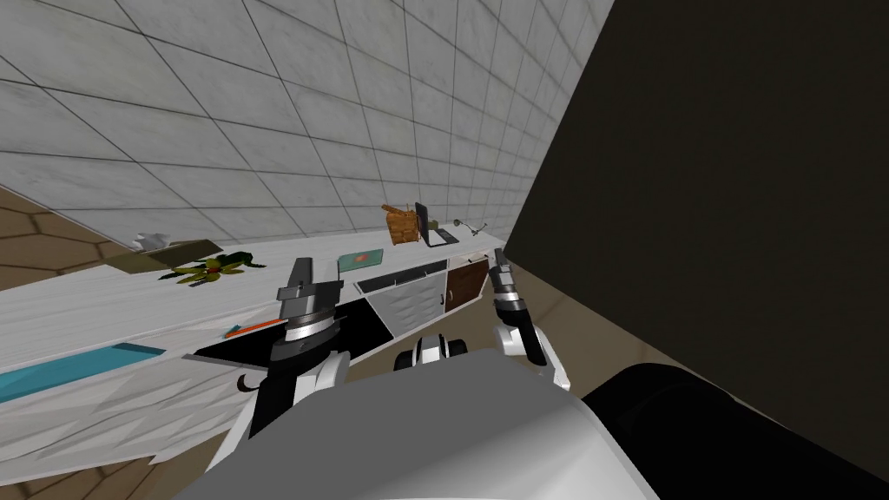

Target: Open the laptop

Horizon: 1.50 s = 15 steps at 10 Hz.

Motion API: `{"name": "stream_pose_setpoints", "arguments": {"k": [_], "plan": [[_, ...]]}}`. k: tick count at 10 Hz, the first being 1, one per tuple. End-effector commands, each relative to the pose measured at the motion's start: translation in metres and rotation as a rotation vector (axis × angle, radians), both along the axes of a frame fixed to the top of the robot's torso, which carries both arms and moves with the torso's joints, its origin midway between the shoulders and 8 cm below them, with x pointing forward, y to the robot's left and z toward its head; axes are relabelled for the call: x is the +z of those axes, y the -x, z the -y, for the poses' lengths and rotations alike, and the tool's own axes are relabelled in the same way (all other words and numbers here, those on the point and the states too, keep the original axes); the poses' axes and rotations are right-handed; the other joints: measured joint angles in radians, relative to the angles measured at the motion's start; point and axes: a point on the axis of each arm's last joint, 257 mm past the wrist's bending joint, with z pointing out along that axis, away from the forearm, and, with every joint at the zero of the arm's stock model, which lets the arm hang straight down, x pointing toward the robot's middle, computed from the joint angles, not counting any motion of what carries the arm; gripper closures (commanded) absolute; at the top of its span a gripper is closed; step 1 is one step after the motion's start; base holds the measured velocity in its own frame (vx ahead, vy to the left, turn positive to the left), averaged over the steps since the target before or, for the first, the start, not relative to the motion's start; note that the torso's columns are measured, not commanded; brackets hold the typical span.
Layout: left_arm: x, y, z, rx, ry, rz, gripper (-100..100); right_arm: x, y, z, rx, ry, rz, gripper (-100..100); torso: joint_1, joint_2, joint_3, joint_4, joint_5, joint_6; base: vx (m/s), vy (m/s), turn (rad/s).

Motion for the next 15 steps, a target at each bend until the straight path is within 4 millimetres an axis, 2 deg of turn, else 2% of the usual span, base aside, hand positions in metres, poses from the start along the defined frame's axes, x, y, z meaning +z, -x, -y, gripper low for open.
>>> {"name": "stream_pose_setpoints", "arguments": {"k": [1, 4, 7, 8, 10, 11, 14, 15], "plan": [[0.000, 0.000, 0.000, 0.000, 0.000, 0.000, 0, -0.009, -0.006, 0.012, -0.031, 0.088, -0.053, -100, 0.001, 0.000, 0.000, 0.000, 0.000, 0.000, 0.011, -0.054, 0.008], [0.000, 0.000, 0.000, 0.000, 0.000, 0.000, 0, -0.025, -0.014, 0.033, -0.089, 0.209, -0.133, -100, 0.002, 0.001, 0.000, 0.000, 0.001, 0.000, 0.008, -0.045, 0.023], [0.000, 0.000, 0.000, 0.000, 0.000, 0.000, 0, -0.044, -0.023, 0.063, -0.165, 0.350, -0.229, -100, 0.002, 0.000, 0.000, 0.000, 0.001, 0.000, 0.012, -0.024, 0.059], [0.000, 0.000, 0.000, 0.000, 0.000, 0.000, 0, -0.044, -0.023, 0.063, -0.165, 0.350, -0.229, -100, 0.002, 0.001, 0.000, 0.000, 0.001, 0.000, 0.005, -0.008, 0.032], [0.000, 0.000, 0.000, 0.000, 0.000, 0.000, 0, -0.057, -0.029, 0.089, -0.225, 0.454, -0.300, -100, 0.002, 0.001, 0.000, 0.000, 0.001, 0.000, 0.005, 0.010, 0.071], [0.000, 0.000, 0.000, 0.000, 0.000, 0.000, 0, -0.057, -0.029, 0.089, -0.225, 0.454, -0.300, -100, 0.002, 0.001, 0.000, 0.000, 0.001, 0.000, 0.004, 0.013, 0.031], [0.000, 0.000, 0.000, 0.000, 0.000, 0.000, 0, -0.075, -0.036, 0.133, -0.326, 0.614, -0.412, -100, 0.002, 0.000, 0.000, 0.000, 0.001, 0.000, 0.003, 0.037, 0.113], [0.000, 0.000, 0.000, 0.000, 0.000, 0.000, 0, -0.075, -0.037, 0.133, -0.324, 0.620, -0.412, -100, 0.003, 0.000, 0.000, 0.000, 0.001, 0.000, 0.005, 0.040, 0.061]]}}
